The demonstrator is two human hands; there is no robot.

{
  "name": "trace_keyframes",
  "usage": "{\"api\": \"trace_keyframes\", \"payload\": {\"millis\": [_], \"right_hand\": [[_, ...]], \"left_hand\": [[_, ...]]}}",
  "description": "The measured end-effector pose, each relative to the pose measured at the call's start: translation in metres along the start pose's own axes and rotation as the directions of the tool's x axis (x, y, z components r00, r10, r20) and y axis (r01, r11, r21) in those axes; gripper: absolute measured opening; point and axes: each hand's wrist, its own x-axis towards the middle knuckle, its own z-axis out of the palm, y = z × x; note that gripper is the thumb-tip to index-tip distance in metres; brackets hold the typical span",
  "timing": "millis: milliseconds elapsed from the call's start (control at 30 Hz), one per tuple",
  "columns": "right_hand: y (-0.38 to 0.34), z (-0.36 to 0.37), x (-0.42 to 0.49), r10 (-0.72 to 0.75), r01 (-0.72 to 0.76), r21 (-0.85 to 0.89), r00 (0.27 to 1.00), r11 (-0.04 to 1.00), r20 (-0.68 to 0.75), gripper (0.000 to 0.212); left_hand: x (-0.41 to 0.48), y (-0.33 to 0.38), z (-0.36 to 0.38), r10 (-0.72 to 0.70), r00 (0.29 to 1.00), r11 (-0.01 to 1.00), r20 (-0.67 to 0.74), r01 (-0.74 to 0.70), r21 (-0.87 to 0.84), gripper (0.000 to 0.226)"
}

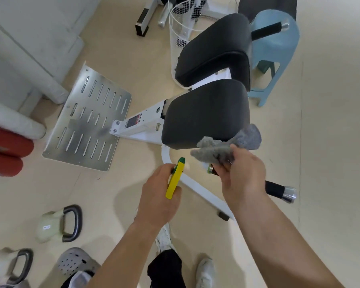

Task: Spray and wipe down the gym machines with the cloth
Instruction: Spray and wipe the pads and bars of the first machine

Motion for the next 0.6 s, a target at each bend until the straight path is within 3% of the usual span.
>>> {"api": "trace_keyframes", "payload": {"millis": [33, 67, 100, 133, 167, 200, 233, 267, 300, 367, 433, 533, 600], "right_hand": [[-0.005, -0.007, -0.007, -0.184, 0.191, -0.159, 0.981, 0.969, 0.056, 0.017], [-0.009, -0.015, -0.011, -0.387, 0.423, -0.360, 0.906, 0.832, 0.170, 0.011], [-0.013, -0.020, -0.011, -0.539, 0.624, -0.466, 0.780, 0.628, 0.318, 0.020], [-0.015, -0.024, 0.000, -0.616, 0.772, -0.524, 0.619, 0.360, 0.488, 0.035], [-0.018, -0.025, 0.018, -0.613, 0.851, -0.522, 0.438, 0.048, 0.658, 0.039], [-0.019, -0.026, 0.037, -0.530, 0.848, -0.457, 0.267, -0.267, 0.805, 0.038], [-0.014, -0.028, 0.060, -0.414, 0.782, -0.351, 0.132, -0.515, 0.901, 0.036], [-0.013, -0.030, 0.076, -0.281, 0.675, -0.220, 0.019, -0.704, 0.960, 0.037], [-0.016, -0.035, 0.090, -0.127, 0.591, -0.065, -0.064, -0.804, 0.990, 0.038], [-0.028, -0.042, 0.109, 0.174, 0.435, 0.228, -0.160, -0.871, 0.972, 0.042], [-0.041, -0.039, 0.119, 0.425, 0.281, 0.459, -0.177, -0.843, 0.888, 0.047], [-0.034, -0.016, 0.121, 0.632, 0.089, 0.635, -0.060, -0.767, 0.772, 0.052], [-0.014, -0.002, 0.116, 0.647, -0.002, 0.647, -0.002, -0.762, 0.762, 0.052]], "left_hand": [[-0.001, -0.002, 0.001, -0.002, 1.000, 1.000, -0.008, 0.002, -0.004, 0.041], [-0.001, -0.003, 0.002, -0.004, 1.000, 1.000, -0.017, 0.004, -0.012, 0.041], [-0.001, -0.004, 0.004, -0.008, 1.000, 1.000, -0.026, 0.007, -0.023, 0.040], [-0.002, -0.005, 0.005, -0.011, 0.999, 0.999, -0.034, 0.009, -0.036, 0.039], [-0.003, -0.005, 0.007, -0.010, 0.999, 0.999, -0.041, 0.008, -0.049, 0.039], [-0.005, -0.006, 0.009, -0.002, 0.999, 0.998, -0.045, 0.000, -0.059, 0.039], [-0.006, -0.007, 0.011, 0.007, 0.999, 0.997, -0.049, -0.010, -0.071, 0.039], [-0.007, -0.008, 0.012, 0.013, 0.998, 0.996, -0.053, -0.017, -0.089, 0.039], [-0.009, -0.010, 0.013, 0.009, 0.998, 0.993, -0.058, -0.015, -0.115, 0.038], [-0.012, -0.014, 0.013, -0.018, 0.998, 0.985, -0.067, 0.006, -0.172, 0.038], [-0.013, -0.021, 0.012, -0.034, 0.996, 0.980, -0.082, 0.017, -0.200, 0.039], [-0.014, -0.033, 0.006, -0.052, 0.991, 0.978, -0.125, 0.025, -0.209, 0.042], [-0.012, -0.040, 0.001, -0.063, 0.988, 0.975, -0.138, 0.032, -0.219, 0.042]]}}
